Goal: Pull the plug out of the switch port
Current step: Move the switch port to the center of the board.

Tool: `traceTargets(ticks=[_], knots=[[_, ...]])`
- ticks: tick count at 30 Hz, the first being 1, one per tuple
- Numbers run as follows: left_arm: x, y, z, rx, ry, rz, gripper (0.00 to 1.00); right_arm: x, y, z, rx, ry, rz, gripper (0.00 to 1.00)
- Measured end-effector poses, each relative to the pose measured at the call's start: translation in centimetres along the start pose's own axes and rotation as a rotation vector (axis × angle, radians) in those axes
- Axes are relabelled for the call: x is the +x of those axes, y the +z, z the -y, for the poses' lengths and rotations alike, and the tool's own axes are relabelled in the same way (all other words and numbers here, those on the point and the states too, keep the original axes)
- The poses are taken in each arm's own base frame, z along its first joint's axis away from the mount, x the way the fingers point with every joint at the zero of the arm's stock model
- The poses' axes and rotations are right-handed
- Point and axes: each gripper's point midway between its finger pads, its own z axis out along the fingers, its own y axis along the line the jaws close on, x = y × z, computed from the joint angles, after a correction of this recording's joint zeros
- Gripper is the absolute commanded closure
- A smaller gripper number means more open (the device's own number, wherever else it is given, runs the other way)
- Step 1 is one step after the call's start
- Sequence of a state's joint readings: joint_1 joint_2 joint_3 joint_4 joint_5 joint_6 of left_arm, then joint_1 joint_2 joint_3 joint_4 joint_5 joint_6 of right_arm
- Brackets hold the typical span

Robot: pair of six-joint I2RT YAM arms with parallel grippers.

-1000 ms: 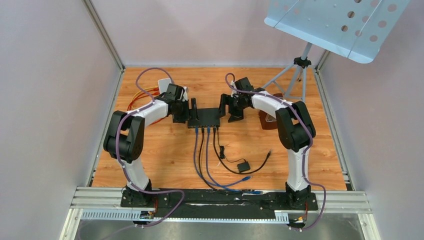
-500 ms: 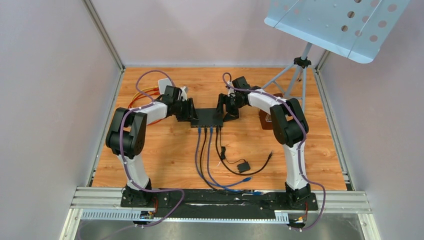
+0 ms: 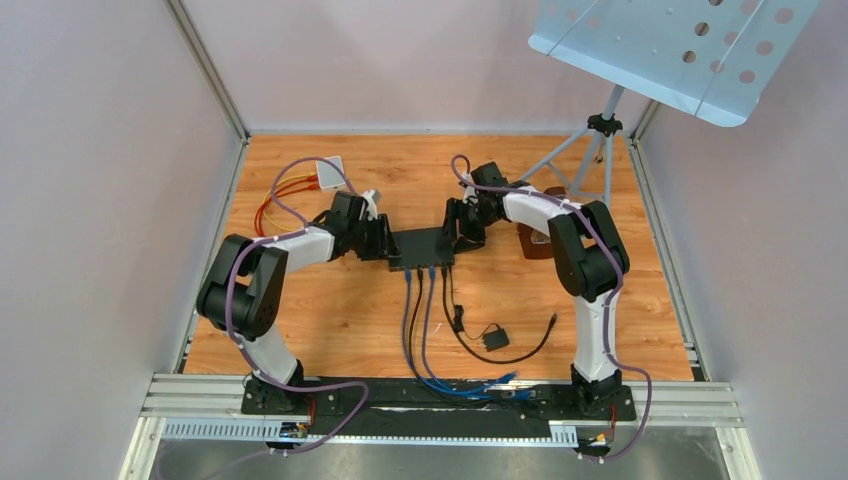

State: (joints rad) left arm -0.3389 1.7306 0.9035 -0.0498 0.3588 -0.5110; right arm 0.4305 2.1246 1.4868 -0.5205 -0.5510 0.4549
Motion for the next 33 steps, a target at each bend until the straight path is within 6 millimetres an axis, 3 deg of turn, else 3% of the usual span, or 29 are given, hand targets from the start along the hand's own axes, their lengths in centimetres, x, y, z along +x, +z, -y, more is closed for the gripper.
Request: traceTargets(ticks=[6, 10, 12, 16, 21, 24, 27, 30, 33], knots=[[5.0, -1.9, 1.9, -0.001, 0.033, -0.058, 0.48, 3.9, -1.3, 0.7, 0.04, -0.006, -0.012, 0.38], [8.7, -3.7, 2.3, -0.011, 0.035, -0.121, 0.37, 6.2, -2.1, 0.7, 0.087, -0.038, -0.014, 0.27], [9.3, -4.6, 2.0, -0.035, 0.033, -0.129, 0.32, 6.3, -2.5, 0.7, 0.117, -0.061, 0.003, 0.18], [8.2, -6.2, 1.5, -0.1, 0.042, -0.094, 0.24, 5.4, -5.0, 0.1, 0.154, -0.111, 0.088, 0.0], [5.4, -9.1, 2.5, -0.129, 0.085, 0.018, 0.02, 4.1, -10.8, -2.7, 0.132, -0.207, 0.297, 0.0], [3.1, -11.8, 3.7, -0.117, 0.116, 0.141, 0.0, 4.1, -14.9, -4.5, 0.094, -0.258, 0.451, 0.0], [1.0, -14.6, 4.5, -0.114, 0.131, 0.273, 0.0, 4.7, -17.6, -5.0, 0.072, -0.264, 0.565, 0.0], [-0.4, -16.7, 4.4, -0.144, 0.104, 0.379, 0.0, 4.9, -18.0, -4.2, 0.088, -0.228, 0.611, 0.0], [-1.2, -17.6, 3.8, -0.186, 0.079, 0.436, 0.0, 4.7, -16.3, -1.9, 0.15, -0.146, 0.579, 0.0]])
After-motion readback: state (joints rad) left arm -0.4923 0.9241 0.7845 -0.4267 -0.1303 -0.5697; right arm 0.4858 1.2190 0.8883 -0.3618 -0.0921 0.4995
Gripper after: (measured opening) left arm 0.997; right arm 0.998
